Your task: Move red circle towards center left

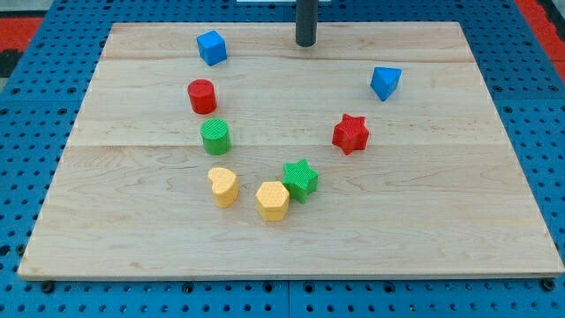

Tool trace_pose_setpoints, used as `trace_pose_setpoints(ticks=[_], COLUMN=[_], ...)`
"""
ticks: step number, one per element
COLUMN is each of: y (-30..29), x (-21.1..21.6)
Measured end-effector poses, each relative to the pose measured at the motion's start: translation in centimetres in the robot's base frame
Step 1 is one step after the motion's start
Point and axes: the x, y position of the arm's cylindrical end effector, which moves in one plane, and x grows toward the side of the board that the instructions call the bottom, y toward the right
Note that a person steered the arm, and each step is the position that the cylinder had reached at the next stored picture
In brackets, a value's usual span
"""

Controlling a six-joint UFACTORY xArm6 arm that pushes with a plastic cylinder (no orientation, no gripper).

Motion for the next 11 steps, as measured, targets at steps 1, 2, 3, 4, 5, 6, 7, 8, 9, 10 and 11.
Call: trace_pose_setpoints(ticks=[1, 2, 3, 4, 5, 6, 7, 8, 9, 10, 11], y=[-0.4, -0.5, -1.1, -2.5, -4.2, -9.4, -9.9, -10.7, -15.2, -19.2, -23.8], x=[0.4, 0.4, 0.4, 1.0, 2.7, 5.3, 5.7, 8.8, 10.3, 10.5, 10.5])
